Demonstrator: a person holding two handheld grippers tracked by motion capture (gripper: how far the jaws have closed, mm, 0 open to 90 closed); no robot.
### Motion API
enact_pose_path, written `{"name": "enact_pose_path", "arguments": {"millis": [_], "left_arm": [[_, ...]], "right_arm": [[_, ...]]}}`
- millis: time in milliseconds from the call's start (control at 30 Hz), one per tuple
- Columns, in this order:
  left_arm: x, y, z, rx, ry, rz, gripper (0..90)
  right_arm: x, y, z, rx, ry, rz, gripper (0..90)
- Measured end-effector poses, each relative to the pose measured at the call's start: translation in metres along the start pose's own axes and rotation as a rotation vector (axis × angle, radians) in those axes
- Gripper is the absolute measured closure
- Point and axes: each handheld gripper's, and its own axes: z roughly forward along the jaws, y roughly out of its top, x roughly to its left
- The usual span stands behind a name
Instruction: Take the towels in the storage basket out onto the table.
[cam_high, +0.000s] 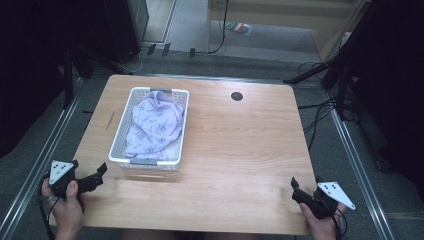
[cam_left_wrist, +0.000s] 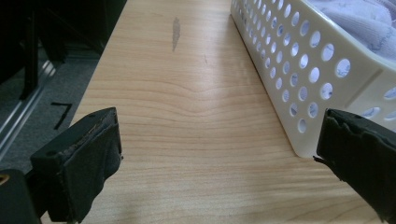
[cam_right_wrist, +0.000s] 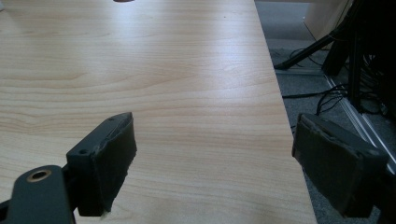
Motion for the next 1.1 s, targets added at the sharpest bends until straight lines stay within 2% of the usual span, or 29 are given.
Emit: {"name": "enact_pose_path", "arguments": {"millis": [233, 400, 433, 567, 700, 767, 933, 1100], "left_arm": [[0.004, 0.000, 0.000, 0.003, -0.041, -0.037, 0.9], [0.004, 0.001, 0.000, 0.012, -0.047, -0.026, 0.9], [0.003, 0.003, -0.001, 0.020, -0.063, -0.020, 0.9], [0.002, 0.007, -0.004, 0.023, -0.074, -0.021, 0.9], [-0.001, 0.016, -0.015, 0.020, -0.070, 0.004, 0.9], [-0.003, 0.022, -0.020, 0.002, -0.057, 0.019, 0.9], [-0.009, 0.044, -0.034, -0.016, -0.065, 0.048, 0.9], [-0.014, 0.055, -0.038, -0.008, -0.088, 0.043, 0.9]], "right_arm": [[0.000, 0.000, 0.000, 0.000, -0.005, -0.003, 14.0], [0.000, 0.000, 0.000, 0.005, -0.006, -0.005, 14.1], [0.000, 0.000, 0.001, 0.005, -0.005, -0.005, 14.1], [0.000, 0.000, 0.001, 0.007, -0.004, -0.006, 14.1], [0.000, 0.000, 0.000, 0.001, -0.005, -0.011, 14.1], [0.001, 0.000, 0.000, 0.001, -0.003, -0.010, 14.1], [0.000, 0.000, 0.000, 0.002, -0.003, -0.012, 14.2], [0.001, 0.000, 0.000, 0.002, -0.001, -0.013, 14.2]]}}
